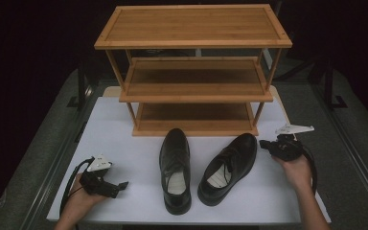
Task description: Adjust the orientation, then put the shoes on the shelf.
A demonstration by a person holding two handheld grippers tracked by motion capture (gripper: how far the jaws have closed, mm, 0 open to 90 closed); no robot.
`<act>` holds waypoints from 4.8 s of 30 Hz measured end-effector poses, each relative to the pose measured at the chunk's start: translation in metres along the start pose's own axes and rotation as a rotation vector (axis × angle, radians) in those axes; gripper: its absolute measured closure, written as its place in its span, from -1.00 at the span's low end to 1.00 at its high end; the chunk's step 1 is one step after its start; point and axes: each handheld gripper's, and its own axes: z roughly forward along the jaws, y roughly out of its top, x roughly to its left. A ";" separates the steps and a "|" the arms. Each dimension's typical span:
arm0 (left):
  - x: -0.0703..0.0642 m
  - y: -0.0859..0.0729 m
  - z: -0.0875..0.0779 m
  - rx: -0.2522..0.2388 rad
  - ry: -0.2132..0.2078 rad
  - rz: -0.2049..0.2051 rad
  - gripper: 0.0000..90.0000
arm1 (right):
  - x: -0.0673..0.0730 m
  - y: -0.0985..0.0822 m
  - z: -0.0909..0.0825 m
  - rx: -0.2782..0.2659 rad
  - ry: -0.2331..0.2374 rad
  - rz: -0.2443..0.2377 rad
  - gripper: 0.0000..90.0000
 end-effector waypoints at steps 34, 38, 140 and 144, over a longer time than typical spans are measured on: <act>0.000 0.000 0.000 0.002 -0.002 -0.001 -1.00 | 0.034 0.049 0.070 0.052 0.069 -0.039 1.00; 0.000 0.000 0.000 0.002 -0.002 -0.001 -1.00 | 0.045 0.056 0.080 0.048 0.091 -0.051 1.00; -0.052 0.105 -0.021 -0.246 -0.204 0.018 -0.40 | 0.130 0.019 -0.028 -0.077 0.323 -0.122 0.01; -0.058 0.119 -0.015 -0.253 -0.236 0.040 -0.30 | 0.136 0.023 -0.028 -0.083 0.336 -0.140 0.01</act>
